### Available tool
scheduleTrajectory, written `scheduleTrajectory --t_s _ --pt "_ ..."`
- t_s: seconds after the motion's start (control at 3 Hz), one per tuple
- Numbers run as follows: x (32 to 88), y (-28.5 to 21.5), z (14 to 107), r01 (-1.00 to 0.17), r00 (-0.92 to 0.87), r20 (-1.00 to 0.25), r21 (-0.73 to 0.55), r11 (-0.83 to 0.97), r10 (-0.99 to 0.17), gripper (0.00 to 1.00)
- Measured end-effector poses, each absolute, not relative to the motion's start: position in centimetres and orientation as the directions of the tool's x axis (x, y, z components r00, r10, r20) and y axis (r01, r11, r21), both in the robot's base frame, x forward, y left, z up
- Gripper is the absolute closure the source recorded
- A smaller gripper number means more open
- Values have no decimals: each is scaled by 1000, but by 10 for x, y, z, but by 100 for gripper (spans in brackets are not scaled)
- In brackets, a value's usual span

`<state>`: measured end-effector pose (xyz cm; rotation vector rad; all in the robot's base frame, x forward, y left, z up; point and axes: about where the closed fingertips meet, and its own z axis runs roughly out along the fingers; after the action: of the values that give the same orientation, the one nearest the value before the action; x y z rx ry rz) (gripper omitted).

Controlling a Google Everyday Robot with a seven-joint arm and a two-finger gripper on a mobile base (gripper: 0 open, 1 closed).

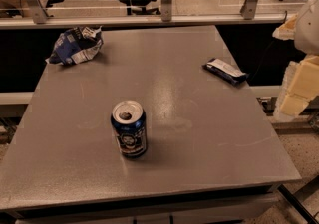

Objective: Move rxbar blueberry near pepsi can

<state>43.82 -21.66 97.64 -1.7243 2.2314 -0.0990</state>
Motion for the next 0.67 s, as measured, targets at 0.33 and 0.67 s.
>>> scheduleTrajectory --t_s 0.33,0.67 --pt "438 -217 976 -931 -221 -207 -246 270 -953 0" --pt "466 -199 963 -939 -215 -278 -205 276 -936 0"
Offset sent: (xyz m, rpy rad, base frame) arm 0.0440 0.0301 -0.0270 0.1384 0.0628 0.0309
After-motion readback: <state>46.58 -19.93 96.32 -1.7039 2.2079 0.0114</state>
